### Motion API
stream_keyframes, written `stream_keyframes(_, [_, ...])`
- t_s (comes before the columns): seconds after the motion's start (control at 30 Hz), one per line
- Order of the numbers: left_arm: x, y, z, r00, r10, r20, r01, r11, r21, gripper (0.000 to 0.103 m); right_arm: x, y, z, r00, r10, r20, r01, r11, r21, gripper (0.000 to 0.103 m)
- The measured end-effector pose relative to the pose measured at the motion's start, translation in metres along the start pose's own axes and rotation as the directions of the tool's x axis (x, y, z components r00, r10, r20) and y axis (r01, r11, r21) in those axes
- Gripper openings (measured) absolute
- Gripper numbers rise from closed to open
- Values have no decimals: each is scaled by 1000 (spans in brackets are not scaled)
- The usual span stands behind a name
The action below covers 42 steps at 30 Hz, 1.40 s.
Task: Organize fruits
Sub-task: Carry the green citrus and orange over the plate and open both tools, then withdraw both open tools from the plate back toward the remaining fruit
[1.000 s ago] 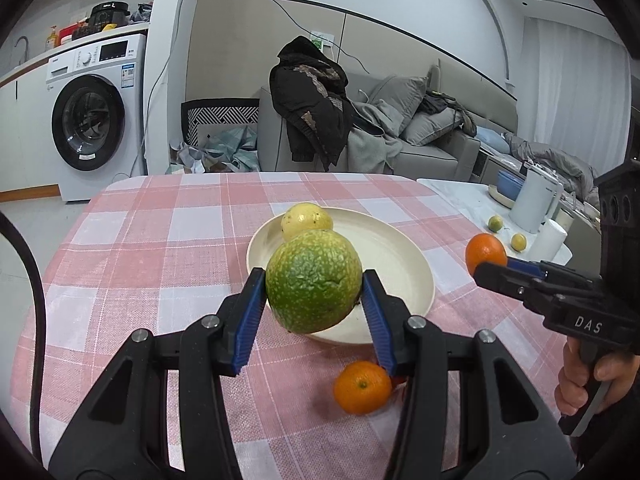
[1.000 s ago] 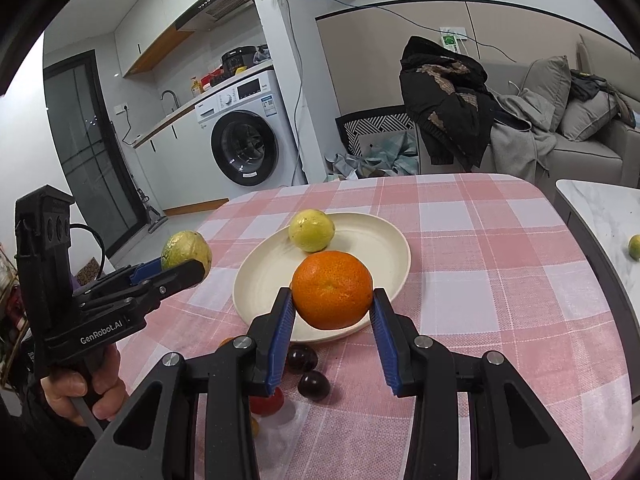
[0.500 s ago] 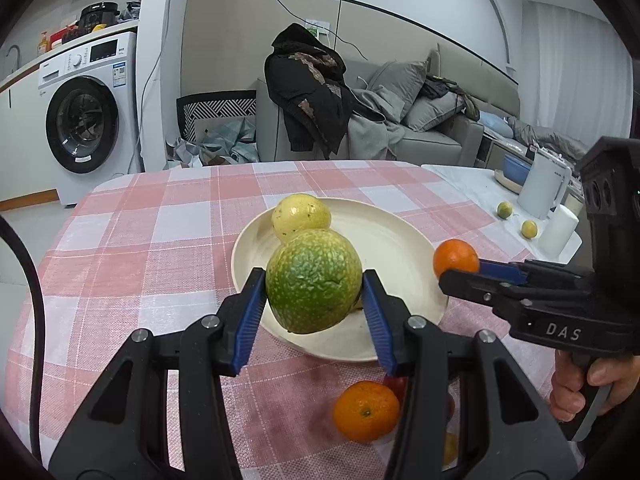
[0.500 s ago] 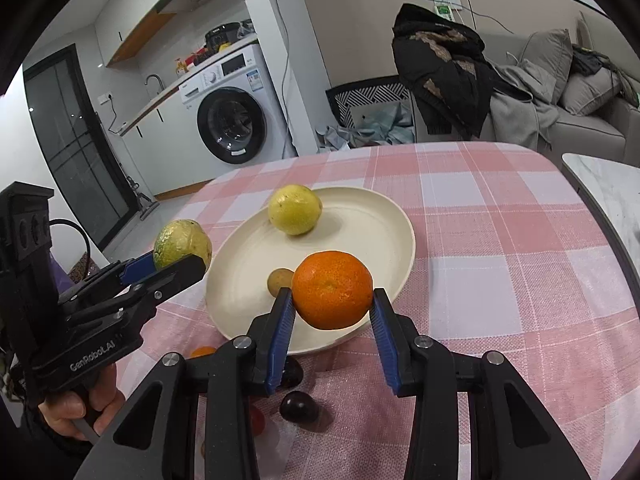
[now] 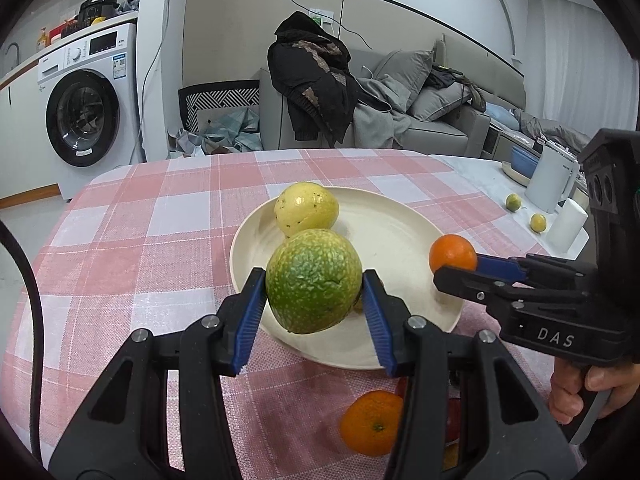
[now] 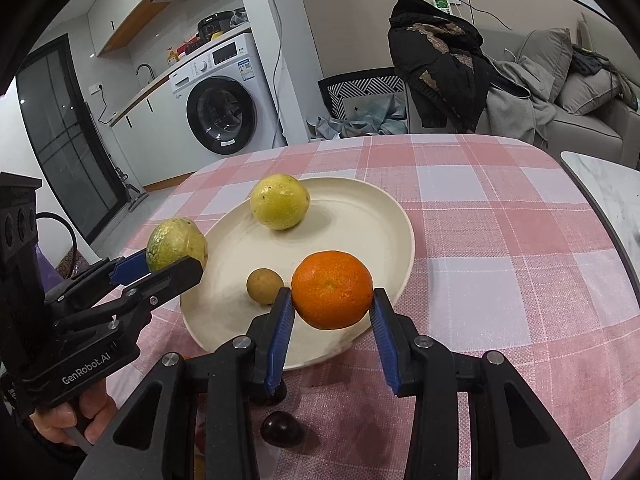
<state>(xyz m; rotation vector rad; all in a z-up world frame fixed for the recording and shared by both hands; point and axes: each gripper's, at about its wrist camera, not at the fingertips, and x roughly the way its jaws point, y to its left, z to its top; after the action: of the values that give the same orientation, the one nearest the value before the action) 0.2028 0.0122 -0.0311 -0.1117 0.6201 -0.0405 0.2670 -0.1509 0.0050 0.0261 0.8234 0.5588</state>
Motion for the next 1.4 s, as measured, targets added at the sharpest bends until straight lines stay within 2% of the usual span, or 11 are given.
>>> stream_keyframes(0.1, [2, 1, 0, 1000, 7, -4, -7, 1000, -5, 45, 0, 1, 1, 1000, -2, -2, 2, 1000, 3, 41])
stream_keyframes(0.23, [-2, 4, -1, 1000, 2, -7, -2, 1000, -15, 48, -6, 1, 1, 1000, -20, 17, 20, 1000, 11, 48])
stream_keyframes(0.4, [-11, 12, -3, 1000, 3, -6, -3, 999, -40, 68, -23, 0, 0, 999, -32, 42, 32, 999, 13, 54])
stream_keyframes(0.43, [-15, 13, -2, 1000, 4, -5, -4, 999, -44, 72, -26, 0, -1, 998, -34, 46, 33, 999, 13, 59])
stream_keyframes(0.47, [-19, 14, -3, 1000, 3, -2, -3, 999, -47, 81, -30, -1, -2, 998, -35, 49, 34, 999, 12, 67])
stream_keyframes(0.57, [-35, 15, -6, 1000, 2, 11, -2, 999, -38, 85, -40, -2, -5, 998, -35, 57, 35, 999, 11, 90])
stream_keyframes(0.6, [-39, 15, -7, 1000, 9, 8, -8, 1000, -27, 89, -44, -3, -7, 997, -40, 61, 39, 999, 12, 91])
stream_keyframes(0.67, [-48, 13, -11, 1000, 30, 1, -30, 1000, -8, 99, -50, -3, -10, 997, -45, 58, 45, 999, 10, 102])
stream_keyframes(0.7, [-53, 13, -14, 999, 35, 4, -35, 999, 1, 102, -52, -3, -11, 997, -45, 60, 44, 999, 9, 103])
stream_keyframes(0.97, [-83, 8, -33, 997, 80, -2, -80, 995, 59, 102, -68, 3, -22, 997, -39, 61, 41, 999, -23, 103])
stream_keyframes(1.4, [-111, 2, -51, 998, 66, -5, -65, 995, 82, 102, -77, 14, -44, 997, -81, 9, 82, 994, -73, 103])
